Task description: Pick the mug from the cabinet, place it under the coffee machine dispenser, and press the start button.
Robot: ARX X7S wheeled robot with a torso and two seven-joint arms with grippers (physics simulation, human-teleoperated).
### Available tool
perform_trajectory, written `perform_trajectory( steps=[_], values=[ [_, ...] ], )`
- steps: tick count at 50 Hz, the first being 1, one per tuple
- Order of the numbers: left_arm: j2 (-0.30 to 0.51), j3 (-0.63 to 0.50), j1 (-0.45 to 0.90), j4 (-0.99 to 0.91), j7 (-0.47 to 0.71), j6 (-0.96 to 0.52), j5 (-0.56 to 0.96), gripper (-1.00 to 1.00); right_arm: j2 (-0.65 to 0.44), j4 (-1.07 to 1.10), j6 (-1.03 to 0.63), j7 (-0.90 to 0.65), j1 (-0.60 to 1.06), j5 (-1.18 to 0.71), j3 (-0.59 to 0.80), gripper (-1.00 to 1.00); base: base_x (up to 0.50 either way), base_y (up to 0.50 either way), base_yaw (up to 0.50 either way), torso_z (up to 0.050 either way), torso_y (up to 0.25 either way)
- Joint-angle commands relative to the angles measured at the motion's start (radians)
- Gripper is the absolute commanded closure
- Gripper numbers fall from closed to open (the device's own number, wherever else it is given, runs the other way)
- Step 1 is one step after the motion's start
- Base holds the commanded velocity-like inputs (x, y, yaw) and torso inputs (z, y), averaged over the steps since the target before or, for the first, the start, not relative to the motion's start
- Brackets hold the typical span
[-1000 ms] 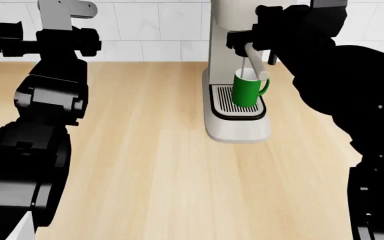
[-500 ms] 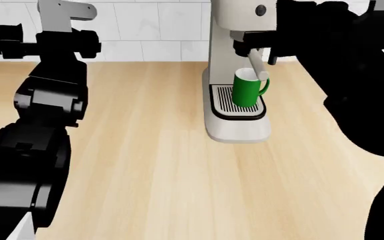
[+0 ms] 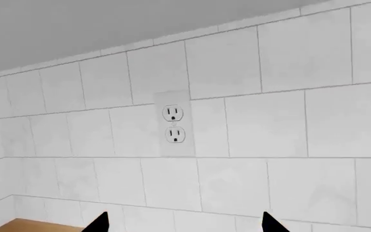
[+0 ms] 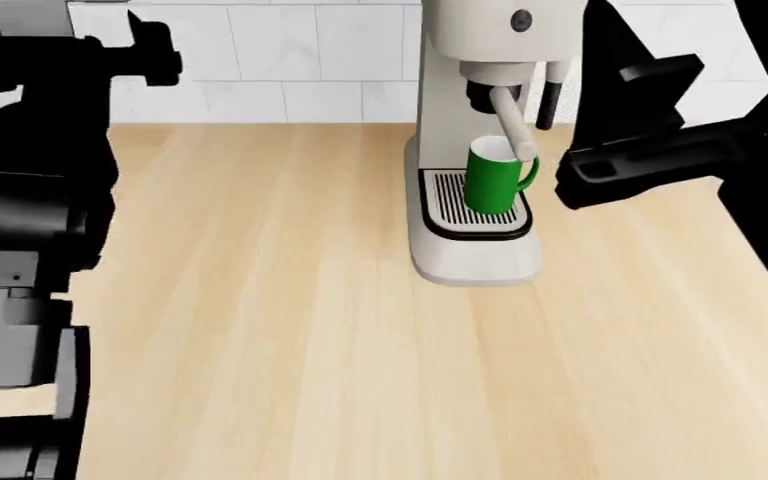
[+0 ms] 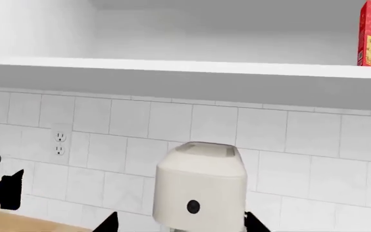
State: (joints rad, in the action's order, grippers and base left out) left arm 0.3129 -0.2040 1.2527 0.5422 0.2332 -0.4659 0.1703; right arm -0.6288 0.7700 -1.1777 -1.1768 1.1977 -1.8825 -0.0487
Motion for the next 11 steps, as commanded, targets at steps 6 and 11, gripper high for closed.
perform_trajectory(
  steps=[6,11],
  values=[
    [0.154,0.32,-0.327,-1.176,-0.077,-0.614,0.414,-1.0,-0.019,0.049,0.008,-0.02,-0.046,-0.039,-0.037,-1.0,0.0,0.0,0.0,0.0,0.0],
    [0.149,0.408,-0.355,-1.285,-0.078,-0.703,0.52,-1.0,-0.013,0.051,0.01,-0.011,-0.057,-0.03,-0.039,-1.0,0.0,0.0,0.0,0.0,0.0]
  ],
)
